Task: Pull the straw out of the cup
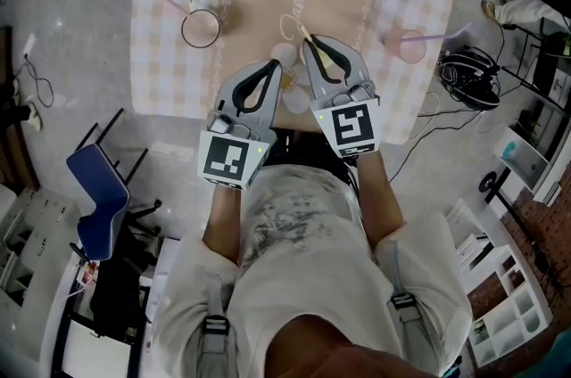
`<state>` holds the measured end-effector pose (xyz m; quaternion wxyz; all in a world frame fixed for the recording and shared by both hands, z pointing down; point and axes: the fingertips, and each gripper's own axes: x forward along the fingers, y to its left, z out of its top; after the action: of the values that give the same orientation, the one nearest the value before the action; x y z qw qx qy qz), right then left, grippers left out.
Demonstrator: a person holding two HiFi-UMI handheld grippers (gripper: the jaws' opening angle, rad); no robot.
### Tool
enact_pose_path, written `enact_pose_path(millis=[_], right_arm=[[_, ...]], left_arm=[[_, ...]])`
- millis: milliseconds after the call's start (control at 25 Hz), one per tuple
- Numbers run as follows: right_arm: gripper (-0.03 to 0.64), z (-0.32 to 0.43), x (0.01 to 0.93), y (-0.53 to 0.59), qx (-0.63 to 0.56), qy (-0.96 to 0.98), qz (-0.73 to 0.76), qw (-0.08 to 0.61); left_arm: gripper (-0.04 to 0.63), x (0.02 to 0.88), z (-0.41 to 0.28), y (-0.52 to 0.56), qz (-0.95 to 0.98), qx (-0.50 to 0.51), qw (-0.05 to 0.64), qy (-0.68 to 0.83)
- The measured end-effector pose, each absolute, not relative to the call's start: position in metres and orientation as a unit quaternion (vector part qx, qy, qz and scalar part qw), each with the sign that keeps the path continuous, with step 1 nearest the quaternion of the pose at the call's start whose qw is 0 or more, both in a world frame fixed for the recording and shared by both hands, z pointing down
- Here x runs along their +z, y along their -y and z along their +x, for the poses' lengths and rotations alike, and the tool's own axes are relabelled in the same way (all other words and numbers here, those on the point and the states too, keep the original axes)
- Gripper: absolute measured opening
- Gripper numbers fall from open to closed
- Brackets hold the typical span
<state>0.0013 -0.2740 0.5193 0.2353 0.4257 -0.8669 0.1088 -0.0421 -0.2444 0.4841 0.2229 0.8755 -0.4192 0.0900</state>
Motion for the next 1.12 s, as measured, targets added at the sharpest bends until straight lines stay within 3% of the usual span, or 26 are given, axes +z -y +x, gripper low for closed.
enact_pose_path(millis=[1120], right_arm=[[0.026, 0.018, 0.448, 0.243, 0.069, 0.854, 0.478, 0.195]], left_arm=[[0.006, 0.448, -0.036, 0.215, 0.895, 0.093, 0.192, 0.392]])
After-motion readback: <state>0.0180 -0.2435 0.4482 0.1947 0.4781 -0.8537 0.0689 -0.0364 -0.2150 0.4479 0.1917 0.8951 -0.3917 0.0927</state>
